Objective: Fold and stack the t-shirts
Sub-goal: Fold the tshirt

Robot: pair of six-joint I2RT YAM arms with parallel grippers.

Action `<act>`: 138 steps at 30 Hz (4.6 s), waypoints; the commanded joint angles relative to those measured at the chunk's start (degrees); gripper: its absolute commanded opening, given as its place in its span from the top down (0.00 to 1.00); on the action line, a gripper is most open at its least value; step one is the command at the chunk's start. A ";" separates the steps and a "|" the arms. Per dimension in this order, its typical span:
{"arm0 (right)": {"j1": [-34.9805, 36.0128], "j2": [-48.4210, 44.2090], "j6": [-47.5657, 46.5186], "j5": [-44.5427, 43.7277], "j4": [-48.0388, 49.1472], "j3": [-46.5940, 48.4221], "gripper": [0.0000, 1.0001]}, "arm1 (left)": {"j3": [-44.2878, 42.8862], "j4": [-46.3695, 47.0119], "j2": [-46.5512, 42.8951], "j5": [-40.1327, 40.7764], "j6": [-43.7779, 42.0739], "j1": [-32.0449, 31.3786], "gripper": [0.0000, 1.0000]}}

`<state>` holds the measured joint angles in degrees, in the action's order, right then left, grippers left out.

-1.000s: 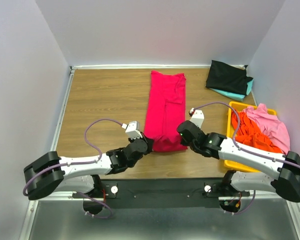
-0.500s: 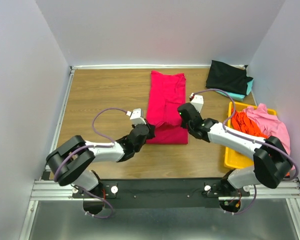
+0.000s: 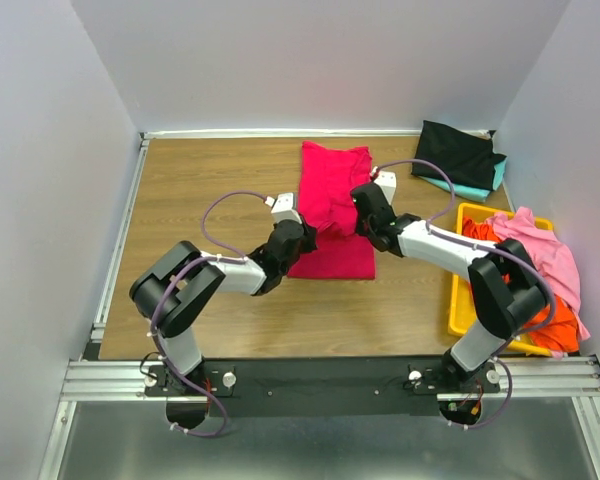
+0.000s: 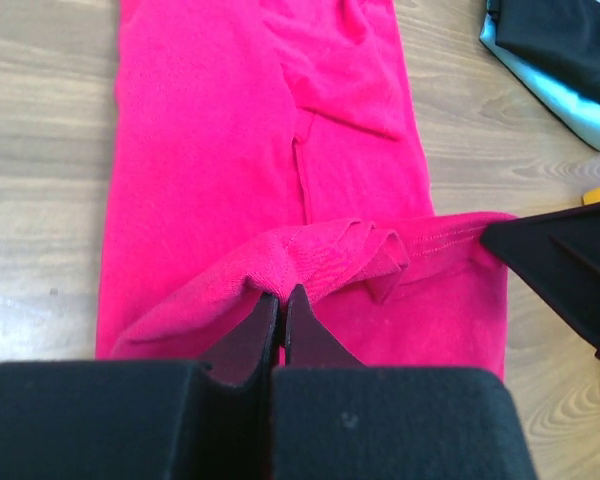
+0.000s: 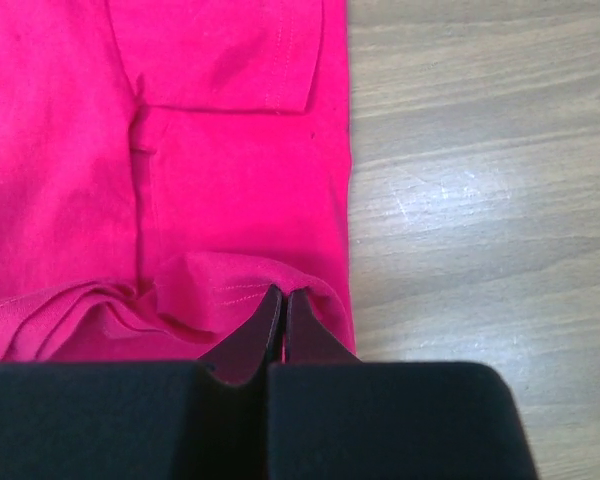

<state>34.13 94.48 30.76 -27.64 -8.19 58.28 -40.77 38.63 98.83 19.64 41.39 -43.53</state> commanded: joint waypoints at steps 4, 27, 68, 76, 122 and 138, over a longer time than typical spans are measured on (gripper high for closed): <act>-2.22 2.99 -1.85 1.88 1.77 3.24 0.99 | -3.17 2.41 3.04 -3.29 -3.59 2.39 1.00; -6.53 3.62 -4.92 3.73 1.77 6.76 0.38 | -6.34 -0.04 -1.42 1.54 -9.92 5.12 0.04; -7.85 15.56 -9.40 16.30 1.68 15.62 0.33 | 11.07 28.08 9.89 -4.43 -2.63 -7.97 0.06; -9.26 14.96 -9.67 16.82 0.45 17.14 0.33 | 12.47 29.48 7.70 -4.43 -3.67 -8.06 0.05; -5.57 -11.68 1.76 24.47 1.15 -24.71 0.62 | 19.06 -6.73 -14.54 9.10 0.36 -4.72 0.04; -5.56 -10.81 1.23 24.83 1.33 -25.94 0.94 | 17.92 -9.72 -12.43 9.72 2.47 -4.72 0.35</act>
<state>28.18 81.45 32.49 -3.29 -4.29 34.26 -22.48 31.03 85.36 27.83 43.11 -48.42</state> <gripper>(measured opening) 0.068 0.660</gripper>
